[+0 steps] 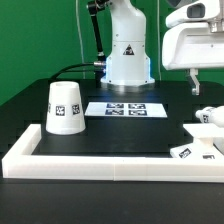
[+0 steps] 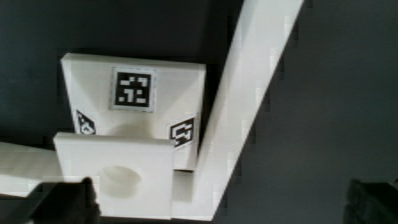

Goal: Assemble lamp

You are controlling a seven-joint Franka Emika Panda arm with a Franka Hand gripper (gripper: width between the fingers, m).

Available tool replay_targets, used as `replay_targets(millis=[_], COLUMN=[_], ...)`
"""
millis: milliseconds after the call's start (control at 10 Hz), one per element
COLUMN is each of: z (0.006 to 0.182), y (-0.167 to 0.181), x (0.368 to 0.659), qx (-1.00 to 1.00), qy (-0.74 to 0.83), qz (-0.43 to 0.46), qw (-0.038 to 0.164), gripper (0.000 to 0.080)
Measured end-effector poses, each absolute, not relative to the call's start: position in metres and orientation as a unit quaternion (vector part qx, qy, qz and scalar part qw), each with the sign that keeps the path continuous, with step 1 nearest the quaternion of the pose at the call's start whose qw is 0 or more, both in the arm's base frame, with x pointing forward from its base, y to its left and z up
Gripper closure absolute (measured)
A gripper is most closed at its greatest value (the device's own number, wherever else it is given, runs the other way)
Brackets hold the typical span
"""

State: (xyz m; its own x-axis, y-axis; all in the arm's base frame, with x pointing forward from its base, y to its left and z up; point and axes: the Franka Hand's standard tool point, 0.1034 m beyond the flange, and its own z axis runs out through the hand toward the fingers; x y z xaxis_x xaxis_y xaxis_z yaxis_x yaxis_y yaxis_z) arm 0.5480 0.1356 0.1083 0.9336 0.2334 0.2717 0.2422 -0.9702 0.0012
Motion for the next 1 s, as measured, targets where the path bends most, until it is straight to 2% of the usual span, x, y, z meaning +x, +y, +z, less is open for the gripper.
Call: replay_targets(millis=[200,600,900,1000], z=[0.103,0.086,0.085,0.082], y=[0.139,0.192,0.198,0.195], x=[0.546,0.501,0.498,0.493], qx=[-0.983,-0.982,-0.983,-0.987], qy=[-0.115,-0.124,-0.130,-0.134], qz=[-0.142,-0.137,-0.127,-0.085], qw=[0.020,0.037,0.036,0.024], gripper=[0.0101,0.0101,0.0101,0.0101])
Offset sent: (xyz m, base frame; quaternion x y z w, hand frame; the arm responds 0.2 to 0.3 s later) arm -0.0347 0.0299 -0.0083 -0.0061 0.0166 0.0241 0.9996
